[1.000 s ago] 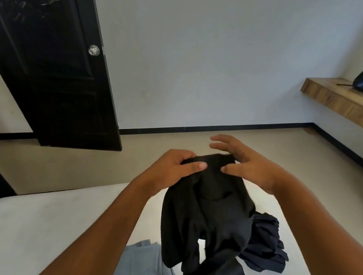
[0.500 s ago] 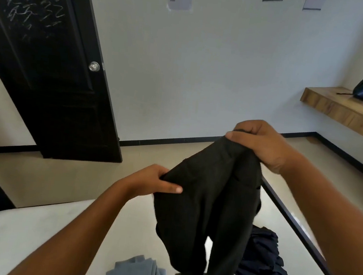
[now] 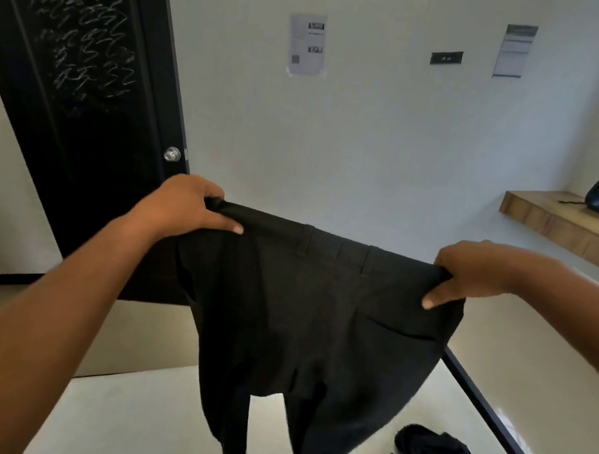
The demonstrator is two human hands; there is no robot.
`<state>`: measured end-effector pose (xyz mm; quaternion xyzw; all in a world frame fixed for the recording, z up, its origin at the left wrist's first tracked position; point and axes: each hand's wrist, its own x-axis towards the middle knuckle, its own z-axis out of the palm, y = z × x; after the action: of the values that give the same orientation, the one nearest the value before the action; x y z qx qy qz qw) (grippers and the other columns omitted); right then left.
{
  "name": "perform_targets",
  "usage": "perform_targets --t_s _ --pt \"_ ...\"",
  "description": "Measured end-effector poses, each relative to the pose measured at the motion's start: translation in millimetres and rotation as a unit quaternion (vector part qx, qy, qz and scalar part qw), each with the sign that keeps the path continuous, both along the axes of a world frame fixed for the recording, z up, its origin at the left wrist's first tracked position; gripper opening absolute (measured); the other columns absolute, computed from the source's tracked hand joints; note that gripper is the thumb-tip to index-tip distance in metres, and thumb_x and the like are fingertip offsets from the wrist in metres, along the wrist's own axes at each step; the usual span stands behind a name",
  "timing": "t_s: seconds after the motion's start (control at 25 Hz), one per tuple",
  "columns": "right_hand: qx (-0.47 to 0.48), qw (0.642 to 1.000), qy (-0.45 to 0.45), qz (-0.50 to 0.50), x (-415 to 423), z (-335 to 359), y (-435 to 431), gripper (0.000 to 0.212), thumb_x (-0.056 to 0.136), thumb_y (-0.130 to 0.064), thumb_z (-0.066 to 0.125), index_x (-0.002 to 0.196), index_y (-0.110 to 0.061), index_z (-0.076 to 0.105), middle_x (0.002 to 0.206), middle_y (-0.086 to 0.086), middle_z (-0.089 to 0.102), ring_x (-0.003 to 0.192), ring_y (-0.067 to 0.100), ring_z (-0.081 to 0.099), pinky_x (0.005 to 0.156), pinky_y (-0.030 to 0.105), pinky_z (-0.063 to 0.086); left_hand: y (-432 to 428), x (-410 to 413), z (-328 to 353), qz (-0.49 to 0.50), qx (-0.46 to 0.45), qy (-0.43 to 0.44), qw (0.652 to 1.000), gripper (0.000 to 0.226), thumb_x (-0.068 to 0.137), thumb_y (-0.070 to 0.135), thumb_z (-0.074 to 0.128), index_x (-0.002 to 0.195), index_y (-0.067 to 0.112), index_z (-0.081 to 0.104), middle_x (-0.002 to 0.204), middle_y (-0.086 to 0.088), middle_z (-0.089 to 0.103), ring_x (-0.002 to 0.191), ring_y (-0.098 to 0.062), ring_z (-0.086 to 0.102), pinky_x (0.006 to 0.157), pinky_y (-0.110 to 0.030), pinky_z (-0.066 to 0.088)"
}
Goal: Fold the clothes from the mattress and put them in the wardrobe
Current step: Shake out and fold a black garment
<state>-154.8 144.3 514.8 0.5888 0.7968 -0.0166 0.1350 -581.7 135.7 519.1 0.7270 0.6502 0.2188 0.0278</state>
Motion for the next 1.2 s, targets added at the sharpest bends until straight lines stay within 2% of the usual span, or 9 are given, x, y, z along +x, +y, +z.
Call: perform_targets --t_s 0.08,0.2,0.36,0.44,0.56,0.72,0.88,1.04,1.2 --pt "0.091 0.996 0.002 -0.005 1 11 8 0.064 0.082 -0.078 0.055 0.105 -0.019 0.065 0.093 -0.007 0.060 0.087 0.015 0.056 0.083 0.034 0.045 1 -9 17 0.018 0.005 0.034 0.999 0.067 0.059 0.078 0.074 0.082 0.015 0.072 0.082 -0.005 0.068 0.082 -0.020 0.064 0.080 -0.043 0.055" --pt "0.173 0.971 0.161 -0.032 11 40 17 0.068 0.076 -0.078 0.057 0.092 -0.013 0.068 0.097 0.002 0.064 0.087 0.019 0.059 0.074 0.034 0.044 2 -22 25 0.029 0.039 0.003 0.999 0.061 0.064 0.079 0.062 0.077 0.021 0.069 0.095 -0.001 0.056 0.089 -0.020 0.056 0.080 -0.039 0.050" --pt "0.055 0.990 0.098 -0.083 14 62 10 0.048 0.079 -0.071 0.066 0.075 -0.023 0.063 0.081 -0.005 0.065 0.078 0.011 0.058 0.062 0.025 0.039 2 -23 27 -0.034 -0.007 -0.244 0.969 0.042 0.087 0.052 0.068 0.101 0.013 0.073 0.110 -0.010 0.066 0.100 -0.024 0.066 0.090 -0.035 0.054" --pt "0.024 0.986 0.146 -0.080 20 63 12 0.045 0.080 -0.067 0.068 0.082 -0.022 0.071 0.087 -0.005 0.071 0.086 0.011 0.062 0.075 0.028 0.045 -2 -21 29 -0.081 -0.044 -0.368 0.925 0.039 0.084 0.043 0.071 0.104 0.009 0.069 0.102 -0.014 0.071 0.098 -0.024 0.070 0.086 -0.033 0.059" --pt "0.033 0.893 0.449 -0.029 29 57 23 0.026 0.091 -0.039 0.071 0.106 -0.019 0.079 0.107 -0.002 0.077 0.108 0.017 0.067 0.107 0.037 0.043 -2 -25 36 -0.115 -0.088 -0.368 0.918 0.028 0.089 0.030 0.071 0.113 0.016 0.068 0.110 -0.006 0.074 0.103 -0.022 0.072 0.086 -0.031 0.057" --pt "0.037 0.733 0.679 -0.019 18 44 32 0.012 0.095 -0.007 0.064 0.099 -0.003 0.075 0.103 0.014 0.076 0.112 0.037 0.067 0.094 0.031 0.058 7 -19 34 -0.128 -0.113 -0.355 0.919 0.020 0.099 0.020 0.062 0.111 0.005 0.067 0.114 -0.013 0.069 0.111 -0.028 0.064 0.109 -0.045 0.043" --pt "0.042 0.816 0.576 -0.015 28 42 34 0.033 0.080 -0.045 0.075 0.077 -0.013 0.076 0.084 0.008 0.074 0.089 0.028 0.070 0.082 0.034 0.051 15 -5 31 -0.135 -0.087 -0.465 0.871 0.005 0.088 0.019 0.071 0.089 0.015 0.070 0.095 -0.011 0.065 0.098 -0.027 0.058 0.104 -0.047 0.044" --pt "0.057 0.912 0.406 -0.020 35 47 24 0.041 0.092 -0.052 0.063 0.082 -0.014 0.075 0.077 -0.002 0.074 0.084 0.018 0.069 0.075 0.028 0.048 13 -5 45 -0.076 -0.080 -0.285 0.952 0.046 0.070 0.048 0.081 0.092 0.008 0.075 0.102 -0.019 0.073 0.102 -0.033 0.069 0.098 -0.042 0.054" --pt "0.013 0.956 0.285 -0.072 36 45 17 0.048 0.092 -0.058 0.058 0.086 -0.014 0.076 0.088 -0.002 0.075 0.086 0.011 0.068 0.070 0.020 0.043 11 -7 52 -0.058 -0.064 -0.191 0.978 0.092 0.043 0.089 0.074 0.091 0.011 0.072 0.100 -0.011 0.069 0.095 -0.028 0.067 0.089 -0.041 0.053"
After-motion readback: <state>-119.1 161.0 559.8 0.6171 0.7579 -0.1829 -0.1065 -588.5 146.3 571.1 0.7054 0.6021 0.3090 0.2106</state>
